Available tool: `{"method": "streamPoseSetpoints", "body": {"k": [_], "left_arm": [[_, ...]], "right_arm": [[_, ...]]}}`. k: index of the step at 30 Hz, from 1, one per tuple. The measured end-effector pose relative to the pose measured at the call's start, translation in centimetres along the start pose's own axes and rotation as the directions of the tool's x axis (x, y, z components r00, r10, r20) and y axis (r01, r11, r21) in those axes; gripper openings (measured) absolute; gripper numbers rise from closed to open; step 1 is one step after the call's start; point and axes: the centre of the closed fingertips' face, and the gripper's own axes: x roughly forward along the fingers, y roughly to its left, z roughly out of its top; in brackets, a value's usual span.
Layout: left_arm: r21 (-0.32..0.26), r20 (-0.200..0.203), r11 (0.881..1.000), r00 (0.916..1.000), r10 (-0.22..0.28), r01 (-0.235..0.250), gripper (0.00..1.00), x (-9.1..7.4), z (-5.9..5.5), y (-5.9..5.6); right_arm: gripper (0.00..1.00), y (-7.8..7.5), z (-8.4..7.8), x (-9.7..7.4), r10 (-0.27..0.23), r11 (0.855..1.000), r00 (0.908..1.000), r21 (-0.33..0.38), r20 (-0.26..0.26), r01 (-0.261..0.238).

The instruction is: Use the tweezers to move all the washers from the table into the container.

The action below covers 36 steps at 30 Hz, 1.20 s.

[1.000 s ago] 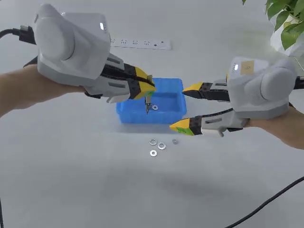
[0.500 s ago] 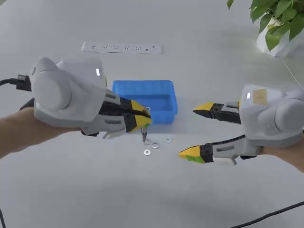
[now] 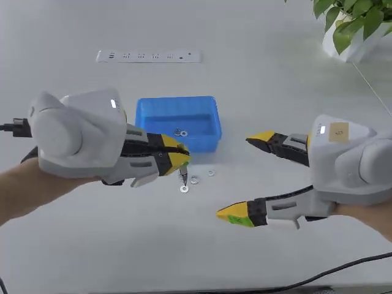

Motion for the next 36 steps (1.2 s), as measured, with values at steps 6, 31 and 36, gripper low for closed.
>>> {"method": "streamPoseSetpoints", "body": {"k": [6,31,36], "left_arm": [[0.002,-0.001,1.000,0.9999,-0.011,0.011,0.07,0.4,-0.7,-0.6],[0.035,-0.014,0.999,0.9994,-0.033,0.034,0.07,1.5,-2.4,0.1],[0.048,-0.014,0.998,0.9994,-0.031,0.032,0.07,1.5,-2.5,0.2]], "right_arm": [[0.90,1.0,-2.2,0.6,0.051,0.999,0.9975,-0.003,-0.050,-0.051],[0.93,3.2,-4.3,2.2,0.167,0.983,0.9842,0.091,-0.059,-0.161],[0.93,3.4,-4.4,2.3,0.174,0.981,0.9830,0.095,-0.059,-0.168]]}}
